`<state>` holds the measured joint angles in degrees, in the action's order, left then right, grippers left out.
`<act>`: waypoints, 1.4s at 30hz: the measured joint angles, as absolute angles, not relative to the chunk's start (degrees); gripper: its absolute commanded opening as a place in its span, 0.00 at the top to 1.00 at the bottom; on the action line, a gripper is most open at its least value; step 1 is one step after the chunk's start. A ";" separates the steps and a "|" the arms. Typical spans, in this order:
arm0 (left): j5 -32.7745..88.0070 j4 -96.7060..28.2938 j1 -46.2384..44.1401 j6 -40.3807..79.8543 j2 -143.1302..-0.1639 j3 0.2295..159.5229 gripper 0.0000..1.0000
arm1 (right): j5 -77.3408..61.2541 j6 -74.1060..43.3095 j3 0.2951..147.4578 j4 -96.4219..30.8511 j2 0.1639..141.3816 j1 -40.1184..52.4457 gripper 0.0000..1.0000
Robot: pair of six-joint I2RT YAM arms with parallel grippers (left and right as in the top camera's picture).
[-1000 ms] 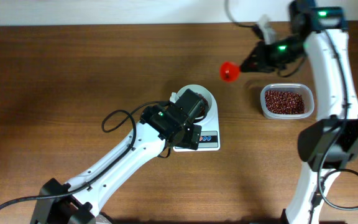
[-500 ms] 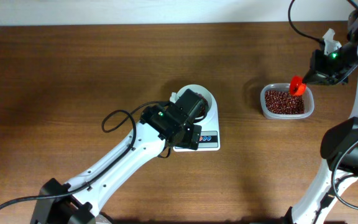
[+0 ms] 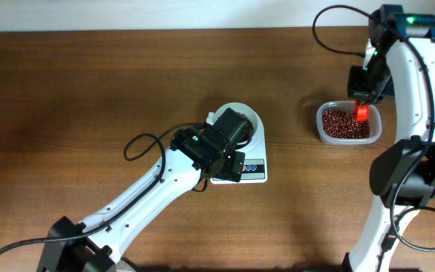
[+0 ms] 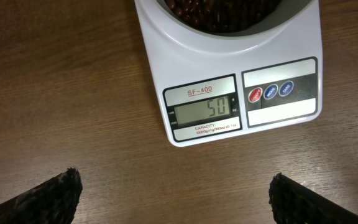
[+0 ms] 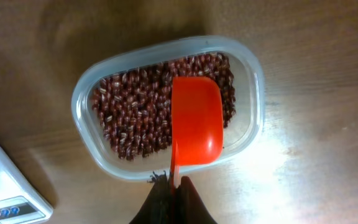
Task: Scoop item into bowl and weigh 50g on scale
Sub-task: 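Move the scoop back to the bean tub with the right gripper, then release the red scoop into the bean tub and lift the right gripper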
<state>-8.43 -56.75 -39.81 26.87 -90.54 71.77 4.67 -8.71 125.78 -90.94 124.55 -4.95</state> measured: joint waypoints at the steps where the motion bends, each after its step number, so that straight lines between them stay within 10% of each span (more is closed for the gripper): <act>1: -8.43 -56.75 -39.81 26.87 -90.54 71.77 0.01 | 4.78 -8.82 124.07 -89.97 124.57 -4.91 0.95; 8: -8.43 -56.73 -39.81 26.87 -90.54 71.77 0.01 | 5.17 -9.02 114.67 -82.56 124.66 -4.89 0.95; 14: -8.43 -56.73 -39.81 26.87 -90.54 71.77 0.01 | 5.41 -9.06 114.19 -81.36 124.66 -4.89 0.74; 24: -8.43 -56.73 -39.81 26.87 -90.52 71.77 0.01 | 6.20 -8.25 114.19 -81.38 124.66 -4.93 0.04; 42: -8.45 -56.73 -39.81 26.87 -90.54 71.77 0.01 | 5.37 -4.25 120.57 -76.34 124.70 -4.93 0.01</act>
<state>-8.45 -56.73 -39.81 26.87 -90.54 71.77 5.37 -4.25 120.57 -76.34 124.70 -4.93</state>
